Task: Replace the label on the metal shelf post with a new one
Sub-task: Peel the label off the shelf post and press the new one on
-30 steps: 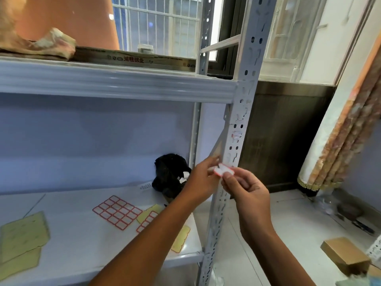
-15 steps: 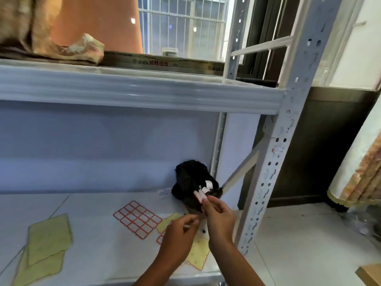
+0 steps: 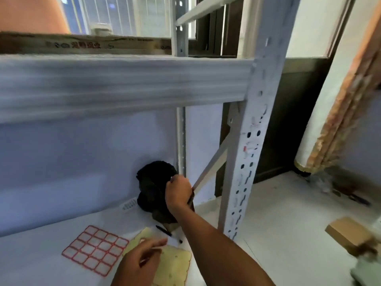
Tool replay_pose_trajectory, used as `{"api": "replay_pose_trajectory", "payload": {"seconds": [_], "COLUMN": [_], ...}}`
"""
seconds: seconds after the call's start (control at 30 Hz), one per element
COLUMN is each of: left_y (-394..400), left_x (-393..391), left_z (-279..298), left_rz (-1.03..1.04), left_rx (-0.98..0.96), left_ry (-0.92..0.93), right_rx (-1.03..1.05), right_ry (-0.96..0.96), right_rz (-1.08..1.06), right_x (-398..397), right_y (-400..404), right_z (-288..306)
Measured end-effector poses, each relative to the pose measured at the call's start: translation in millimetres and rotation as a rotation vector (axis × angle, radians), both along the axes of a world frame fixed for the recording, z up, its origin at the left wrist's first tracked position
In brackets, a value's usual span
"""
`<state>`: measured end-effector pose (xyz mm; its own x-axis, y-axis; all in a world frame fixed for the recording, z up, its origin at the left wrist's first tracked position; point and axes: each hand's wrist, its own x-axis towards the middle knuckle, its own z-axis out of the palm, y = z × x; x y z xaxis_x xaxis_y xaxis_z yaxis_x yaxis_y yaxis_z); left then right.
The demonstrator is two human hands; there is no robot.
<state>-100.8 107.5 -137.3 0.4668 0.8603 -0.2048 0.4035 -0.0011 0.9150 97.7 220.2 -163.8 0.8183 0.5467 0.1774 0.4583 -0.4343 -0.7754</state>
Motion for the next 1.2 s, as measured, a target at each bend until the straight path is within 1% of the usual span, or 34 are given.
{"api": "replay_pose_trajectory", "payload": {"seconds": [0.03, 0.13, 0.17, 0.23, 0.33, 0.43, 0.47, 0.5, 0.53, 0.57, 0.6, 0.67, 0.77, 0.87, 1.03, 1.2], "left_y": [-1, -11, -15, -22, -30, -36, -40, -44, -50, -55, -61, -71, -80, -76, -72, -71], "left_x": [3, 6, 6, 6, 6, 6, 9, 13, 20, 28, 38, 62, 98, 123, 134, 131], "left_z": [0, 3, 4, 7, 23, 42, 49, 55, 62, 68, 73, 81, 89, 95, 95, 97], "left_rz": [-0.018, -0.048, -0.074, -0.053, 0.044, 0.16, 0.164, 0.143, 0.088, 0.008, -0.054, -0.145, -0.185, -0.153, -0.189, -0.214], "left_rx": [0.009, -0.006, 0.035, 0.115, 0.243, 0.365, 0.379, 0.393, 0.395, 0.388, 0.368, 0.359, 0.356, 0.354, 0.339, 0.354], "left_ry": [0.021, 0.008, 0.004, -0.013, -0.113, -0.342, -0.418, -0.466, -0.476, -0.447, -0.415, -0.355, -0.346, -0.386, -0.481, -0.507], "right_rx": [-0.033, -0.076, -0.09, -0.054, 0.161, 0.403, 0.511, 0.633, 0.75, 0.836, 0.883, 0.881, 0.754, 0.695, 0.705, 0.707], "right_ry": [-0.026, -0.045, -0.041, -0.043, -0.043, -0.053, -0.1, -0.18, -0.277, -0.352, -0.388, -0.382, -0.373, -0.388, -0.486, -0.577], "right_rz": [0.014, 0.097, 0.141, 0.194, 0.267, 0.283, 0.261, 0.217, 0.167, 0.112, 0.064, 0.019, 0.001, 0.022, 0.084, 0.037], "right_x": [1, -2, -6, -22, -58, -84, -84, -79, -72, -60, -46, -20, 6, 20, 30, 29], "right_y": [-1, -6, -8, -18, -73, -171, -203, -230, -250, -263, -272, -276, -266, -254, -253, -252], "right_z": [0, 6, 11, 23, 35, 43, 51, 62, 78, 96, 116, 152, 174, 172, 170, 169]}}
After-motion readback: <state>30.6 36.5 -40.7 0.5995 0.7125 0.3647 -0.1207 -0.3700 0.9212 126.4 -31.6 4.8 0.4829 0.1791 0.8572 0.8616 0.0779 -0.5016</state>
